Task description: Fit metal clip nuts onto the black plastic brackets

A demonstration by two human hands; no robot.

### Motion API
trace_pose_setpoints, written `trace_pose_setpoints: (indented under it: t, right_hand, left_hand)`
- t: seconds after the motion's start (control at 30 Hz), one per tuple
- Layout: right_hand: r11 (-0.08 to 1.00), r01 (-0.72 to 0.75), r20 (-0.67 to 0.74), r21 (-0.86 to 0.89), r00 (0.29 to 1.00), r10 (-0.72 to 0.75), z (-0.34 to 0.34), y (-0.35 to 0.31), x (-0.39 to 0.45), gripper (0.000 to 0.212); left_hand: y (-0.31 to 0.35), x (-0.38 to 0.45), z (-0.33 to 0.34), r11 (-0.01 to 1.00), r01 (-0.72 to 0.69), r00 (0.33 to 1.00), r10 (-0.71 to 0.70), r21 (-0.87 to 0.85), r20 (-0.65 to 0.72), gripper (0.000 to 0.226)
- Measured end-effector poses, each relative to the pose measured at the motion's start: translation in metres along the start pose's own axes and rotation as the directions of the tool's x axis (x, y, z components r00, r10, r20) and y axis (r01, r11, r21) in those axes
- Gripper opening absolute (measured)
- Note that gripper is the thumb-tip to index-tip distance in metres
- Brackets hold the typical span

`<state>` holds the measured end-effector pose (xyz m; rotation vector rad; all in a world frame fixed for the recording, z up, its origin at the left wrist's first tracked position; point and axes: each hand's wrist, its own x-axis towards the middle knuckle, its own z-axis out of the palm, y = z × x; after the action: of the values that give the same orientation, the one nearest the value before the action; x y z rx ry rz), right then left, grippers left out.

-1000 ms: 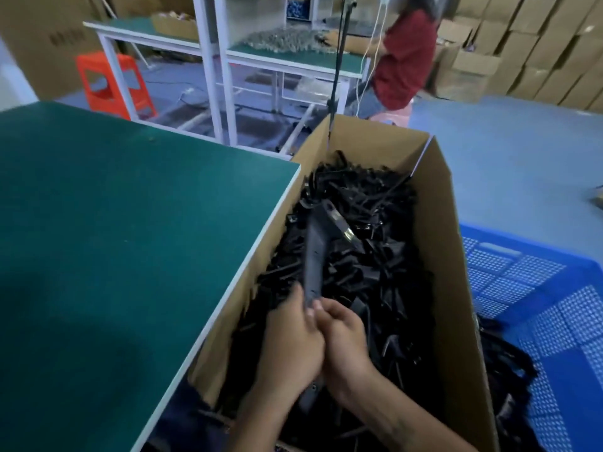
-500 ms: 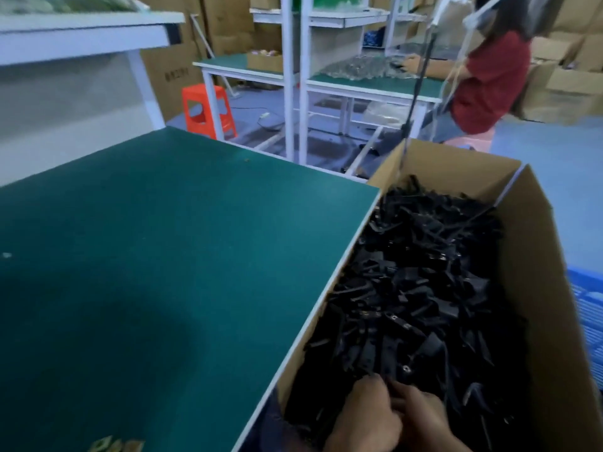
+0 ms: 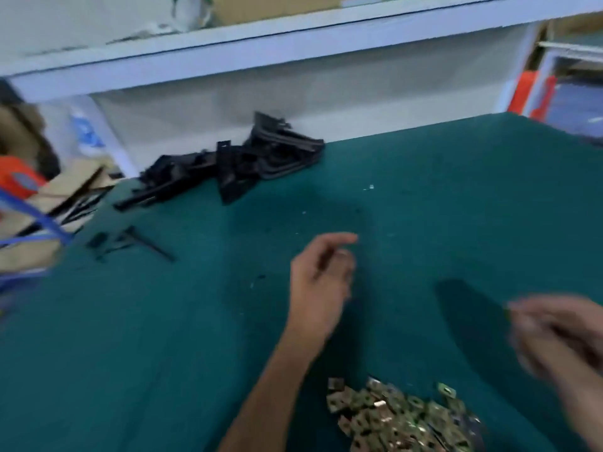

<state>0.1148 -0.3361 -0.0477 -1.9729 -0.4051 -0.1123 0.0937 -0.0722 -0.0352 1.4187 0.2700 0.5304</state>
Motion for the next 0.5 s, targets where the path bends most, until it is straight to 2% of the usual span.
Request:
trace_pose_setpoints:
  t: [0.07,0.1,0.17,0.27,0.4,0.5]
  right_hand:
    - [0.998,0.067,0.078,0.008,0.995,-0.067,0.048,-0.04,0.048,0.023]
    - [0.988,0.152,0.146,-0.008,0.978,-0.149,0.073,-0.045,0.077,0.01]
    - [0.982,0.185,0.218,-0.018,0.96,-0.177,0.126,-0.049,0.138,0.024]
    - [0.963,0.242,0.247,-0.12,0.947,-0.208,0.194,-0.065,0.219,0.024]
    - [0.912,0.315,0.161,-0.262,0.946,-0.28,0.253,-0.08,0.305,0.039]
    - [0.866,0.271,0.195,-0.421,0.959,-0.205,0.28,-0.085,0.348,0.037]
  left_hand:
    - [-0.01,0.018,-0.042,0.999,0.029,0.984,-0.036,-0.044,-0.172,0.031]
    - [-0.013,0.021,-0.051,0.996,0.011,0.979,-0.028,-0.086,-0.201,0.029]
    - [-0.011,0.026,-0.053,0.986,0.011,0.975,-0.048,-0.169,-0.216,0.02]
    - [-0.012,0.034,-0.05,0.964,0.044,0.969,-0.105,-0.264,-0.223,0.016]
    - [-0.01,0.034,-0.045,0.982,0.07,0.974,-0.105,-0.175,-0.199,0.017]
    - [-0.013,0.033,-0.043,0.996,0.053,0.984,-0.064,-0.072,-0.165,0.016]
